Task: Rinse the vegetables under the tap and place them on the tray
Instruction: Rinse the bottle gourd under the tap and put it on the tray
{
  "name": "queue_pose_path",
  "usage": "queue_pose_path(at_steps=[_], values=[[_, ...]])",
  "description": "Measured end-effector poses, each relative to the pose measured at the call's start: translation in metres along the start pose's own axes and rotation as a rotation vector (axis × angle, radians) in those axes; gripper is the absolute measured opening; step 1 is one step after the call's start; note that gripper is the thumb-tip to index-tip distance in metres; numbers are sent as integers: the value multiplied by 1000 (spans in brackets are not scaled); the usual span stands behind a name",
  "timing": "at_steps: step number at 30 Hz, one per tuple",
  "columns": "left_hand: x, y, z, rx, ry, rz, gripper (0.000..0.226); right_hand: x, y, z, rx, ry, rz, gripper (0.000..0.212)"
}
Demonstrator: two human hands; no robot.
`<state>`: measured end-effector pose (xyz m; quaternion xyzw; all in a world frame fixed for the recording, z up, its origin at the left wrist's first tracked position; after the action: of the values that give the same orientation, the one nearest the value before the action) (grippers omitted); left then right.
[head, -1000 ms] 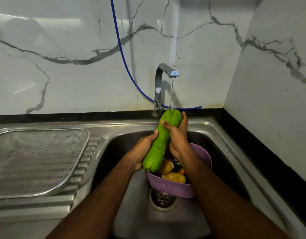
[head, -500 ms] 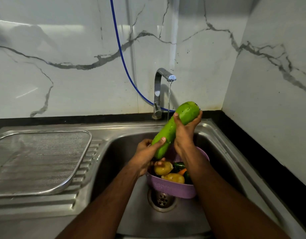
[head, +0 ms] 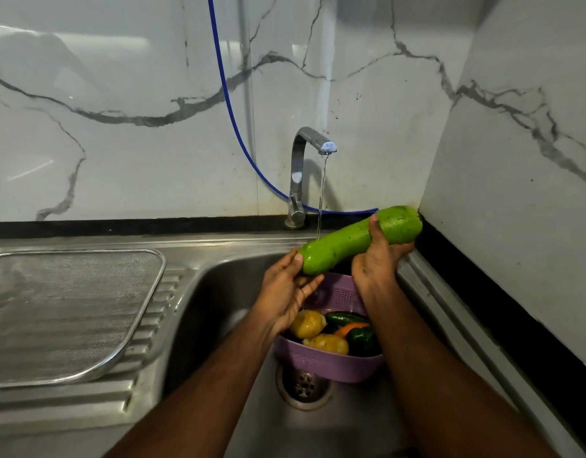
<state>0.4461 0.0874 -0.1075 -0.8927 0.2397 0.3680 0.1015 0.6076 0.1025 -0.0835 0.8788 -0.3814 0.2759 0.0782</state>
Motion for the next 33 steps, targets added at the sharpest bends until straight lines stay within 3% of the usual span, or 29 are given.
queue_pose_path(at_steps=[10,17,24,28,30,33], values=[[-2,0,-4,39,96,-57,37,11,5,1,-114,-93,-108,84],[3,-6,2,30,-374,-99,47,14,-3,2,-49,-20,39,87],[-6,-5,11,-86,-637,-129,31,1,1,-5,80,17,-4,88],[-28,5,3,-67,-403,19,34,-28,16,-6,249,-55,-284,83],[-39,14,5,30,-253,184,32,-42,30,-11,315,-57,-397,95],[-53,29,18,205,-300,335,36,-48,40,-15,420,6,-469,99]])
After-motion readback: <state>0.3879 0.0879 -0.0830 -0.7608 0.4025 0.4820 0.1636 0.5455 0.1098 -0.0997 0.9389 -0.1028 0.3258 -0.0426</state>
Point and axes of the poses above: each hand's wrist, its own y-axis away from the middle knuckle, its own z-axis out of the back of the hand, x = y × z, the point moved 2 cm from there along -y, towards the middle knuckle, and after that the axes turned 12 degrees about x, right-handed, at the moved point
